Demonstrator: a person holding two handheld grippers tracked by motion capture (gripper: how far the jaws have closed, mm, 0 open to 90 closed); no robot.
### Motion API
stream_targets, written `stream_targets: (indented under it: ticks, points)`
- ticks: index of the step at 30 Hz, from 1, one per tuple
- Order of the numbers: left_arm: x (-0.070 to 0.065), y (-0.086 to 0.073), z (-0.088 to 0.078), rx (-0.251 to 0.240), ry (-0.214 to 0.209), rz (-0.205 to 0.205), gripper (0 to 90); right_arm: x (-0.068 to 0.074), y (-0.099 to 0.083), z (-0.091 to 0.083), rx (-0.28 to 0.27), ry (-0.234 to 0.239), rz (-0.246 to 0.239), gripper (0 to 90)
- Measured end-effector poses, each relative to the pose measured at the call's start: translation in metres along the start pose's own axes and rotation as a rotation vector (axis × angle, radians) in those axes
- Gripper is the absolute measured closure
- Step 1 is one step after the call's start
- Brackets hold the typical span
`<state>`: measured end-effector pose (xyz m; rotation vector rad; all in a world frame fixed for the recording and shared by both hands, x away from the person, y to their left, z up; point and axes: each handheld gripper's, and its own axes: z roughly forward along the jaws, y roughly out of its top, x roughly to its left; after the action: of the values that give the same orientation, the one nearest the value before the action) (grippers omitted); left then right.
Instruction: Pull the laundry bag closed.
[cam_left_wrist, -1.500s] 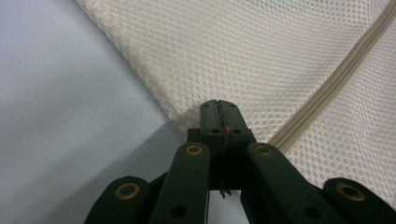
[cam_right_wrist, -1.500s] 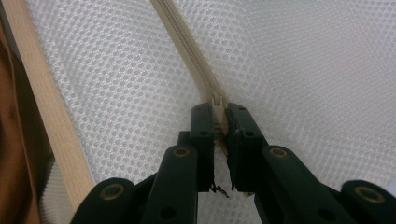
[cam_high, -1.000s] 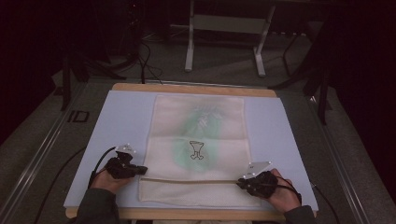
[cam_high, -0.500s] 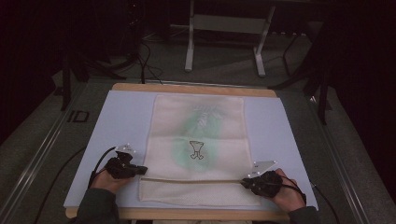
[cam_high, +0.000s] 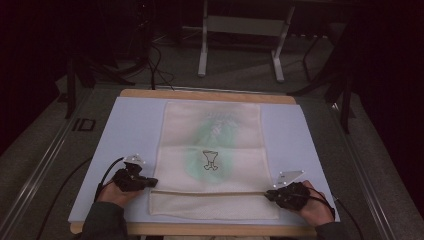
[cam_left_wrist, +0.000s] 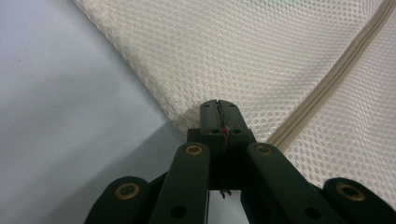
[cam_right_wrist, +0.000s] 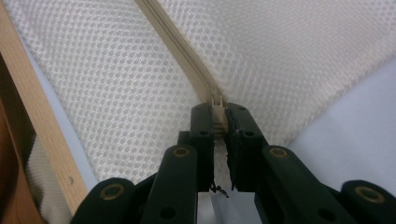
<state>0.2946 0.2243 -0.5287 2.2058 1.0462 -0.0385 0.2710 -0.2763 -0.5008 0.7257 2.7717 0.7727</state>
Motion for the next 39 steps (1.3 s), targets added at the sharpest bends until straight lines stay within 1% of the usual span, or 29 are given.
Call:
stream_targets:
  ticks: [4,6,12,14,15,18,21,23,26,31,34,38,39]
  points:
    - [0.0,0.0,0.0,-0.001,0.001,-0.001,89.8,-0.003,-0.003,-0.002,0.003,-0.006,0.01,82.3]
    - [0.0,0.0,0.0,0.0,0.001,0.0,89.8,-0.004,-0.004,-0.003,-0.002,0.003,0.016,82.2]
    - [0.0,0.0,0.0,0.001,0.002,0.002,89.8,-0.005,-0.006,-0.003,-0.003,0.009,0.022,82.3]
    - [-0.001,0.0,0.0,0.001,0.007,0.011,89.8,-0.005,-0.006,-0.001,-0.001,0.012,0.018,82.1]
    - [-0.001,0.0,0.0,0.004,0.011,0.02,89.8,-0.004,-0.006,-0.001,0.003,0.021,0.013,82.0]
    - [-0.002,0.001,0.0,0.005,0.018,0.026,89.8,-0.004,-0.007,0.0,0.006,0.025,0.014,81.7]
    - [-0.003,0.001,0.0,0.005,0.022,0.035,89.7,-0.005,-0.008,-0.001,-0.009,0.026,0.016,77.4]
    - [-0.004,0.001,0.0,0.008,0.026,0.041,89.7,-0.006,-0.01,-0.002,-0.019,0.036,0.023,75.8]
    - [-0.003,0.001,0.0,0.005,0.023,0.039,89.7,-0.006,-0.011,-0.002,-0.028,0.038,0.028,71.9]
    - [-0.002,0.001,0.0,0.004,0.016,0.037,89.6,-0.006,-0.01,-0.004,-0.042,0.036,0.028,68.9]
    - [-0.002,0.001,0.0,0.002,0.014,0.036,89.6,-0.008,-0.011,-0.007,-0.058,0.024,0.049,66.3]
    - [-0.002,0.001,0.0,0.002,0.011,0.034,89.5,-0.013,-0.013,-0.013,-0.104,0.003,0.081,62.8]
    - [-0.002,0.001,0.0,0.002,0.01,0.034,89.5,-0.014,-0.014,-0.015,-0.116,-0.006,0.098,62.1]
